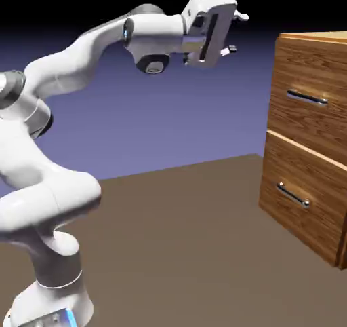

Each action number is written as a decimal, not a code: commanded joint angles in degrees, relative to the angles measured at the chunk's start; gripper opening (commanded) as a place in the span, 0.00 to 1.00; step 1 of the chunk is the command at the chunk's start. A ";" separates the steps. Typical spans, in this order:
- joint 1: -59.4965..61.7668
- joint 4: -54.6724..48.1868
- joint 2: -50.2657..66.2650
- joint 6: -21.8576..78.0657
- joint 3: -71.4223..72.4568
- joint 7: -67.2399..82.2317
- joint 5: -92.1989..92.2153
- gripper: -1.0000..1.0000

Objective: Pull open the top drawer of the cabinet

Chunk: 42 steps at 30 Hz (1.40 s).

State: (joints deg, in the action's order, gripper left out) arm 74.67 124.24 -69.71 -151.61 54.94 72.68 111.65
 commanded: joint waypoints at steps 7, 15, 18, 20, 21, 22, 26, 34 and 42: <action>11.42 -5.57 -5.61 3.39 8.32 17.45 16.92 0.50; 24.47 -11.93 -12.03 7.27 17.84 37.38 36.25 0.50; 28.67 -13.98 -14.10 8.52 20.90 43.80 42.47 0.50; 30.14 -16.06 -14.07 7.92 21.20 43.40 42.48 0.50; 31.61 -18.13 -14.05 7.31 21.50 42.99 42.49 0.50; 33.08 -20.21 -14.02 6.70 21.79 42.59 42.49 0.50; 37.01 -25.76 -13.96 5.08 22.59 41.51 42.51 0.00; 26.69 -11.23 -14.35 9.32 20.37 44.06 42.34 0.00; 13.57 5.38 -15.44 12.94 16.81 45.93 40.30 0.00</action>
State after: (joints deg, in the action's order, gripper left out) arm 88.24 129.62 -85.15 -138.65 71.76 118.50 151.79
